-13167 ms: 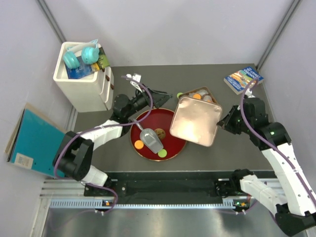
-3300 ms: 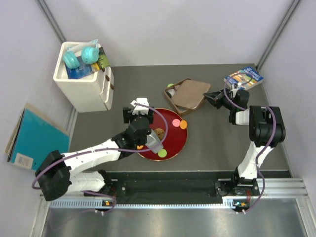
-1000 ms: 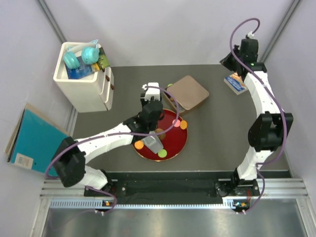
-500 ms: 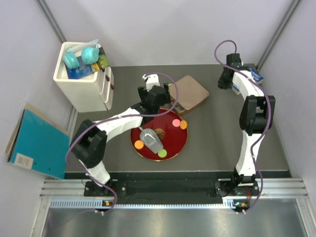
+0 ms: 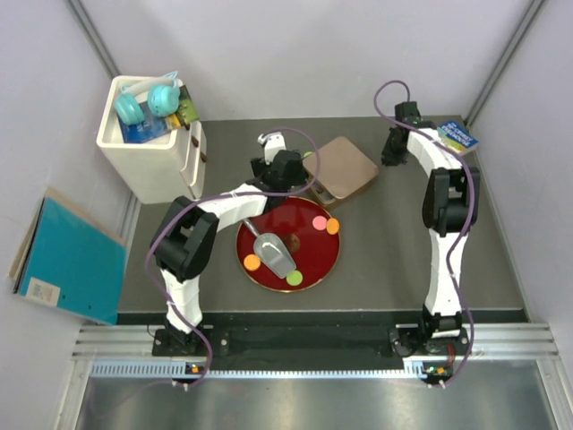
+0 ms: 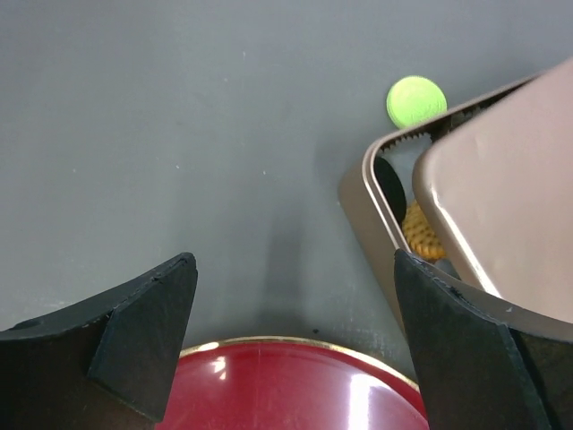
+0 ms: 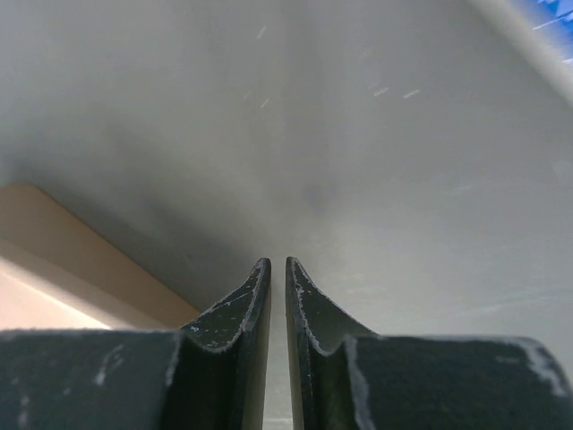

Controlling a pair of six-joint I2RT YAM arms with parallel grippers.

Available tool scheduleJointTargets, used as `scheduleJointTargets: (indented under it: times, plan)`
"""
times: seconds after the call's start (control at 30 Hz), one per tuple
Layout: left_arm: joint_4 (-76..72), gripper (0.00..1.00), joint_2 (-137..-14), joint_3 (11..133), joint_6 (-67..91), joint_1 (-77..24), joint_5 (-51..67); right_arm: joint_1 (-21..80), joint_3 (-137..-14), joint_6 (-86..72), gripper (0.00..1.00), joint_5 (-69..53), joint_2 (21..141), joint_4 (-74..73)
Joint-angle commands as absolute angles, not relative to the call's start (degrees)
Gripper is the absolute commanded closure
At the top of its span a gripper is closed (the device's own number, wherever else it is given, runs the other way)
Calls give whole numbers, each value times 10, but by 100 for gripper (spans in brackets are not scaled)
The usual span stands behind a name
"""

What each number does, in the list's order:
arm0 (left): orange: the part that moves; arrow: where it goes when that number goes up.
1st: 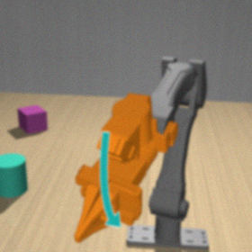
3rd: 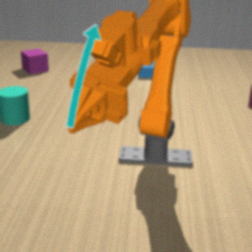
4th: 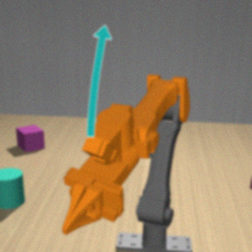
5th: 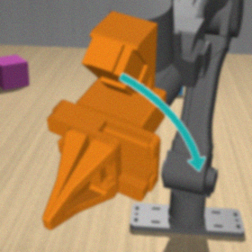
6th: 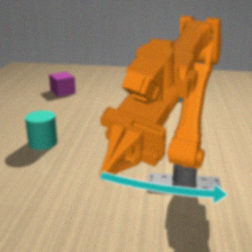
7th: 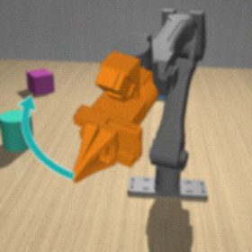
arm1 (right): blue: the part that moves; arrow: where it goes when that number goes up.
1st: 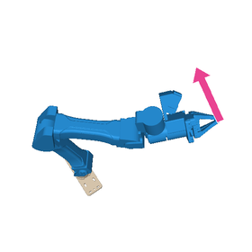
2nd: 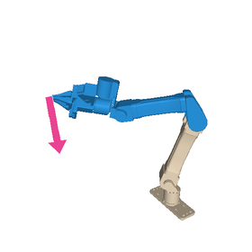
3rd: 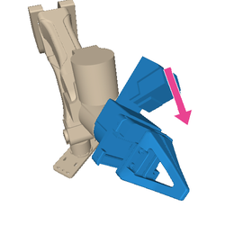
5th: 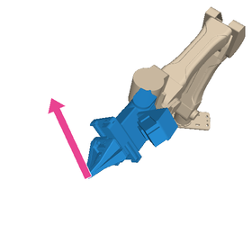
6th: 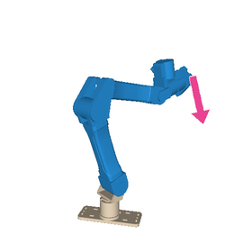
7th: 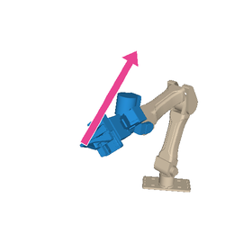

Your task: Pack the cookies

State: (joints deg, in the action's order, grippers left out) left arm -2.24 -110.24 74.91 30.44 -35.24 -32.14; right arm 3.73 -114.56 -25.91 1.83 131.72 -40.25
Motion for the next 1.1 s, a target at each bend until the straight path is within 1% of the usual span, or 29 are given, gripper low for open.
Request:
scheduleJointTargets:
  times: [0.0,0.33,0.77,1.07]
  plan:
    - [-39,5,-1092,762,316,-343,-315,66,-1171,-252,88,6,1332,-410]
    - [-42,11,-1101,758,322,-342,-294,77,-1136,-257,88,-18,1315,-392]
    - [-29,14,-1121,768,331,-341,-279,90,-1132,-271,88,-35,1302,-385]
    - [-26,14,-1102,766,327,-333,-294,87,-1132,-272,88,-18,1292,-389]
